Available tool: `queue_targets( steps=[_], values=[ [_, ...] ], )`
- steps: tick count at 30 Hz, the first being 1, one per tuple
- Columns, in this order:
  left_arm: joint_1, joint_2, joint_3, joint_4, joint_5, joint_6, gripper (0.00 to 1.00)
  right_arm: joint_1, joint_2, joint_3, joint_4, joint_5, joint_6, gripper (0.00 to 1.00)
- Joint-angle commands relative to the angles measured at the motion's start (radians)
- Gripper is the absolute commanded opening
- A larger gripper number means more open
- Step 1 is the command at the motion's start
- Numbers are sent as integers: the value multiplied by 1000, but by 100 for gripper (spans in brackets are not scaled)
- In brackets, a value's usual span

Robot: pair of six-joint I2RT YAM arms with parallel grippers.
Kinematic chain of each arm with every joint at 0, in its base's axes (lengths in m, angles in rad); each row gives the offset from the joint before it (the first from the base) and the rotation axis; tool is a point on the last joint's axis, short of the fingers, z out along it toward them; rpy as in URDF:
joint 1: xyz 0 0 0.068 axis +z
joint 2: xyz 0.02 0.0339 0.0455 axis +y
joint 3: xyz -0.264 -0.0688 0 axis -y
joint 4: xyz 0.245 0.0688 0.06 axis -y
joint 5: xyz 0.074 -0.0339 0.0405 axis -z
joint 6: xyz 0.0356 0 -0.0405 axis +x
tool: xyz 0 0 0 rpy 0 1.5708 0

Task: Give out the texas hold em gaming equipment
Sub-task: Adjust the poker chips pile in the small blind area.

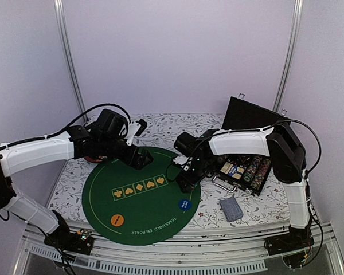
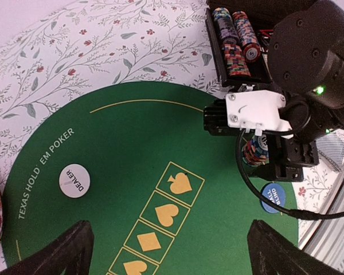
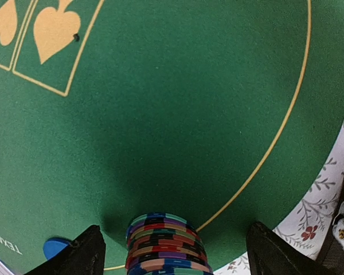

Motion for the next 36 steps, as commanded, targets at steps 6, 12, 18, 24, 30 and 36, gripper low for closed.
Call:
queue_targets(
  steps=[6,12,18,24,30,36],
  values=[
    [18,3,-23,22,6,21,96,43,69,22,-73,68,20,63],
    [23,-1,-24,22,2,25,96,64,84,45,-92,100,32,41],
    [26,-5,-28,21,3,27,96,73,86,50,-96,116,38,29],
    [29,-11,-33,20,4,28,96,74,76,47,-98,126,27,54],
    [31,-15,-37,19,9,31,96,73,8,59,-97,103,1,88],
    [33,-22,-42,18,14,35,96,52,-151,130,-97,49,-106,98]
  ],
)
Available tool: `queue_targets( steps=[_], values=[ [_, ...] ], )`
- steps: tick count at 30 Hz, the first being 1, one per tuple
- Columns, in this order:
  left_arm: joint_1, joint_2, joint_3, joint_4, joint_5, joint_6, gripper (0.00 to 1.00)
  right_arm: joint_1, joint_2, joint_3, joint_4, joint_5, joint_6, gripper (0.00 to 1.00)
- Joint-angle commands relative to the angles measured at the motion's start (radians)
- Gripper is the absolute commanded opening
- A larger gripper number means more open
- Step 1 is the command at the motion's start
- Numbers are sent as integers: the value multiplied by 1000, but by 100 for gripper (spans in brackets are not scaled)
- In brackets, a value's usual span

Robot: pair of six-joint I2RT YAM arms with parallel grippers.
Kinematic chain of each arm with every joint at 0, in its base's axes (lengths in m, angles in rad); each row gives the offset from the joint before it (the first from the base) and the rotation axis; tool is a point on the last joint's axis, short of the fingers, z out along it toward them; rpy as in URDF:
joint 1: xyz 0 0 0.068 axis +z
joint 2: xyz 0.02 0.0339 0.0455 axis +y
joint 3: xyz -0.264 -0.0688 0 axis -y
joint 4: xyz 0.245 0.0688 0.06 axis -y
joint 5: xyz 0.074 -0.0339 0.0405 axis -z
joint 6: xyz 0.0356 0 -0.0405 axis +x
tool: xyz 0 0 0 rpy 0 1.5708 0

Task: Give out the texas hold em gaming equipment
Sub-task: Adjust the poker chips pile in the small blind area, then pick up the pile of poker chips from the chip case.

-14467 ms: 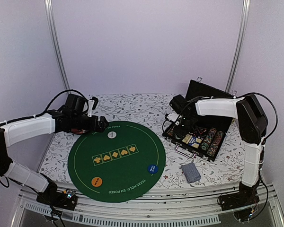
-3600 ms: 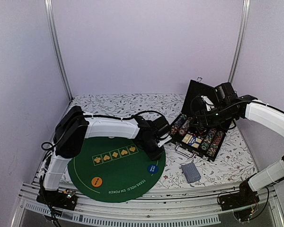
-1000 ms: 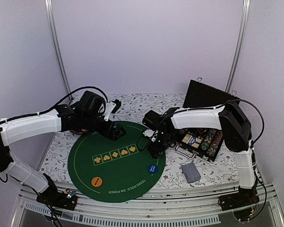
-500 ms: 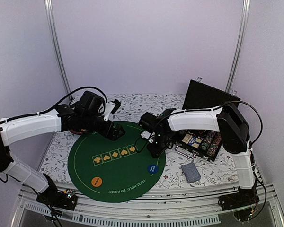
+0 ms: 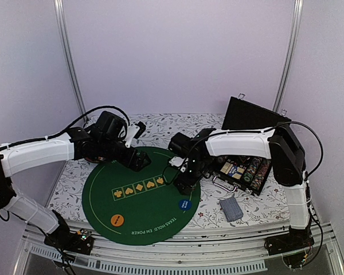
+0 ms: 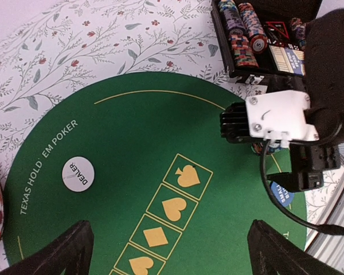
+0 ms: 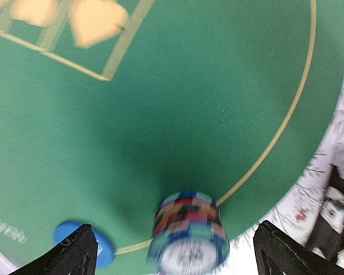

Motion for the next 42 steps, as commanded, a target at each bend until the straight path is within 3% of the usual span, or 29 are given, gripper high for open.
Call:
queue_targets(
  steps=[1,6,13,16,21,27,42],
  values=[
    [15,-21,-16,17,12,13,96,-24,-173,84,-14,-62,-92,98],
    [14,-35,-29,17,15,12,96,-160,-274,83,-10,-119,-198,99],
    [17,-65,-52,18,15,11,97,-361,-225,87,-22,-49,-269,94],
    [18,-66,-63,25,17,13,97,-365,-213,61,25,-92,-330,92],
    [20,-45,-60,31,20,16,97,-365,-168,70,74,-215,-414,78],
    [19,-40,-68,31,23,23,97,-365,-75,82,76,-215,-430,62],
    [25,-13,-61,27,33,40,97,-365,32,92,67,-166,-389,62]
  ],
)
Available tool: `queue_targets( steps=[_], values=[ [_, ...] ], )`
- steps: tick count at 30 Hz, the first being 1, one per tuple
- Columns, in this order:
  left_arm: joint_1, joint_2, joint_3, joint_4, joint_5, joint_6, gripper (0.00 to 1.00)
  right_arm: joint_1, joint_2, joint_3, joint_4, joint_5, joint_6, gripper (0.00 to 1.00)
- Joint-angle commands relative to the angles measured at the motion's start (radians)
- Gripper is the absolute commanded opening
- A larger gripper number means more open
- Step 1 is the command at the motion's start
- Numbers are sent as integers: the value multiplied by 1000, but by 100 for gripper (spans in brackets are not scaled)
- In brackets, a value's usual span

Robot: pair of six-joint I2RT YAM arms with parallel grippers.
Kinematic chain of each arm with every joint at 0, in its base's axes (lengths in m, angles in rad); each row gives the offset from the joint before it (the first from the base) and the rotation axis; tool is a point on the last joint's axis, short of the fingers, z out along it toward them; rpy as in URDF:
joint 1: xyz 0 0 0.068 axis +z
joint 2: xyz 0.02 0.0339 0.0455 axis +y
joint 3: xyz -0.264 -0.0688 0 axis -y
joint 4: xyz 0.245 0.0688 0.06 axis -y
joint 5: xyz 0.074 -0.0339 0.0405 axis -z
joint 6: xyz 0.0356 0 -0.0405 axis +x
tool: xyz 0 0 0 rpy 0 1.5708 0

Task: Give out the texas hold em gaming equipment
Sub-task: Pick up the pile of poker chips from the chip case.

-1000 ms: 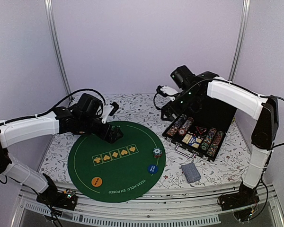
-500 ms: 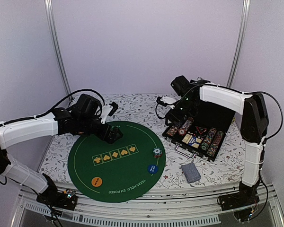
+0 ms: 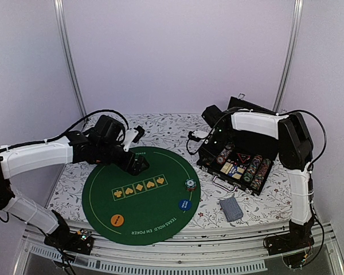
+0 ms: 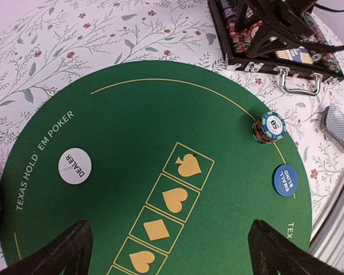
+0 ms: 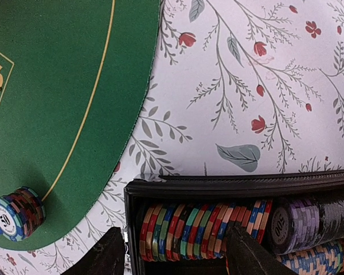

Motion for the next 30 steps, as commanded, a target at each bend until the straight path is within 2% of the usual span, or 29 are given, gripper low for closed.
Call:
queue_targets(
  steps=[1,4,12,18,30],
  values=[
    [15,12,-7,10,12,15,97,-2,33,17,2,41,19,61],
    [16,12,-6,10,9,15,97,-2,41,14,8,91,28,53],
    [17,9,-5,6,2,16,97,-19,45,13,3,149,39,45],
    [18,9,-10,4,-4,17,97,-9,51,-4,-20,83,68,44],
    [18,15,-11,6,5,16,97,34,12,-100,15,109,112,45]
  ],
)
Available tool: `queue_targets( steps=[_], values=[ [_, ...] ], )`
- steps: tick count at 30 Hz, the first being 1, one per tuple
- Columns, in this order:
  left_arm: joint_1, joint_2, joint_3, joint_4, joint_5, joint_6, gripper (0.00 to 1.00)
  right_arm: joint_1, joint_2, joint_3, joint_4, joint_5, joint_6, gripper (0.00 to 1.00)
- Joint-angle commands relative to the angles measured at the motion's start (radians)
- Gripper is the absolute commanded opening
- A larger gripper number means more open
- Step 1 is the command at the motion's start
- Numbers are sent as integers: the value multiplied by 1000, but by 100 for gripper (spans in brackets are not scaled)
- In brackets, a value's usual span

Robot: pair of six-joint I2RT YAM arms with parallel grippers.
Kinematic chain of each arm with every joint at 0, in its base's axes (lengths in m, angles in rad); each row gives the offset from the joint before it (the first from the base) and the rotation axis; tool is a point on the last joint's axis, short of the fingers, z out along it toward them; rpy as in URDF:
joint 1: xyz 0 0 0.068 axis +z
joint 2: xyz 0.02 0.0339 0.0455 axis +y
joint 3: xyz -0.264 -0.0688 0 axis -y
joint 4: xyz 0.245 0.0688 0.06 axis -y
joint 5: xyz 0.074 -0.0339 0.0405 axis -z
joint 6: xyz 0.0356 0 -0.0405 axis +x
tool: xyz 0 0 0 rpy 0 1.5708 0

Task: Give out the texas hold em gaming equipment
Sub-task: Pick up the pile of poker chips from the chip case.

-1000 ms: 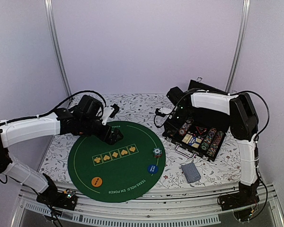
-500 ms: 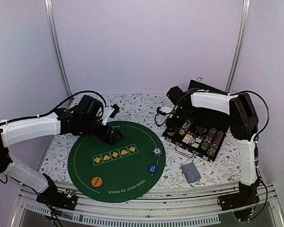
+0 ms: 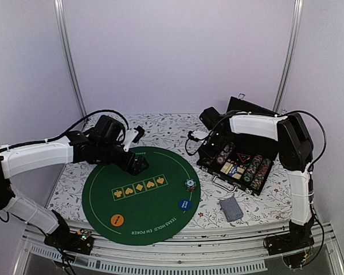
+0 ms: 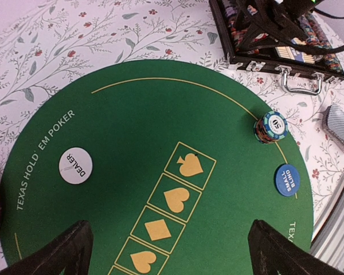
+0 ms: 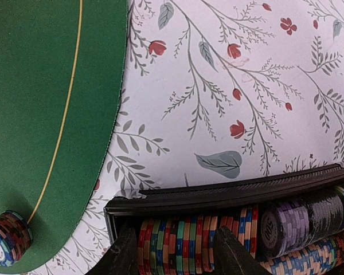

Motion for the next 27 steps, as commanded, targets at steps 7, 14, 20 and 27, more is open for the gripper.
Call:
queue_targets(
  steps=[7,14,20,27],
  values=[
    [15,8,-14,6,8,7,97,-14,22,-53,-68,43,29,50],
    [15,1,-26,6,-1,10,97,-51,24,-47,-83,43,36,62],
    [15,0,-27,5,-2,7,97,-61,27,-46,-87,48,31,70],
    [15,-4,-33,3,-1,7,97,-65,8,-48,-97,53,43,84]
  ],
)
